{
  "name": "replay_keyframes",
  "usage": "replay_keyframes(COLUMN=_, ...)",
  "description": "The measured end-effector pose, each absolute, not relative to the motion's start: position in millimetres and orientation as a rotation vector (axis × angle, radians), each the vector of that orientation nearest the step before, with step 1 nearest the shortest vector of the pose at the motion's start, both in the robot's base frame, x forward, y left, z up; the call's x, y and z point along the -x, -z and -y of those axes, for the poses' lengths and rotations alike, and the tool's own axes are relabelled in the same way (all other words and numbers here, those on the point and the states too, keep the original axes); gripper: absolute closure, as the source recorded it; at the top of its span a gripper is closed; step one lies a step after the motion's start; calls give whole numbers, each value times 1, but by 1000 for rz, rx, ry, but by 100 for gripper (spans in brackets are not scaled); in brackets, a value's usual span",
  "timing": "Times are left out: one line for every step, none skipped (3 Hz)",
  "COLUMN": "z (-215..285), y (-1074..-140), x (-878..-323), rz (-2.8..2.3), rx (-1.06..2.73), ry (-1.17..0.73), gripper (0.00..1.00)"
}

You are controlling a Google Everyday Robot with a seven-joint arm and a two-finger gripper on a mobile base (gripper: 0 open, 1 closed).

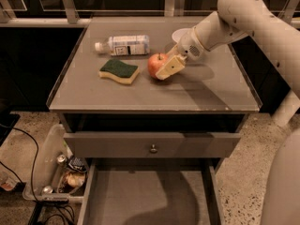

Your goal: Place apple into middle drawer

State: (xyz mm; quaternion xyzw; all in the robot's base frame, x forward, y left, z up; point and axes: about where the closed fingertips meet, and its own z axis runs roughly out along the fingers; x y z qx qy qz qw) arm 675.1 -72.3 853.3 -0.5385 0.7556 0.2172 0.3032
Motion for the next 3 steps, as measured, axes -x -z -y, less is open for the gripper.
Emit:
replay_keyframes(z=72, y=-853, x=-675, rz=-2003, rx=1427, ry=-576, gripper=100)
replay_keyframes(z=74, y=-858, x=-669, rz=-2004, rx=1426, ry=-568, gripper=100)
replay_keyframes(z=83, y=-874, x=-649, rz=-1979, rx=1415, ry=-547, gripper=100)
